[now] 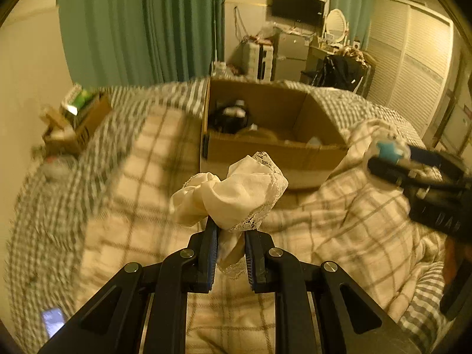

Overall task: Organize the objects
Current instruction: 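Grasp the white lace cloth with the left gripper while the right gripper grasps the white bear plush, then release the lace cloth with the left gripper while the right gripper releases the bear into the box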

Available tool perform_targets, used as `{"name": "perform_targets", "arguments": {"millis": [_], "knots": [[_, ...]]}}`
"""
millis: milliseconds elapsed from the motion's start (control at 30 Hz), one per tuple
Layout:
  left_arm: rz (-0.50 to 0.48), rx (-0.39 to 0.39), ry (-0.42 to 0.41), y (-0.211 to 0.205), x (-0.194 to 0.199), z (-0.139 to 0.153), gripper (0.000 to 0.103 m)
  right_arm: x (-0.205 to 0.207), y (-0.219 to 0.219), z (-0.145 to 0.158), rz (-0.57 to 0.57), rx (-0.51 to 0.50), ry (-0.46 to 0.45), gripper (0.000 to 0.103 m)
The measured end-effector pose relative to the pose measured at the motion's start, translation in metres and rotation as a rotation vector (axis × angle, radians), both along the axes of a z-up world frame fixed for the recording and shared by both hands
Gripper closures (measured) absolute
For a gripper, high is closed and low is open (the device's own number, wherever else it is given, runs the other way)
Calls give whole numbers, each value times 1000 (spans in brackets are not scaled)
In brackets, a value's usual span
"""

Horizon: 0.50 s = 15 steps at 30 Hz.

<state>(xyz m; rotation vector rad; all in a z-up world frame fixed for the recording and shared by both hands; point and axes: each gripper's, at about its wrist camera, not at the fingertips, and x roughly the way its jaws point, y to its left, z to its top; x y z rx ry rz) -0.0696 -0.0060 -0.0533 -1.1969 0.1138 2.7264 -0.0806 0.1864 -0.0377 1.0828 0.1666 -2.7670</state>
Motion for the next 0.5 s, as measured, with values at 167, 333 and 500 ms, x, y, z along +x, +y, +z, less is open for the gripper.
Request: {"name": "perform_targets", "arguments": {"millis": [167, 333, 500], "knots": [[-47, -10, 61, 11, -12, 42, 87, -6, 9, 52, -9, 2, 91, 27], [-78, -19, 80, 23, -42, 74, 87, -21, 12, 92, 7, -5, 156, 27], [-71, -3, 107, 27, -82, 99, 87, -54, 10, 119, 44, -37, 200, 27]]}}
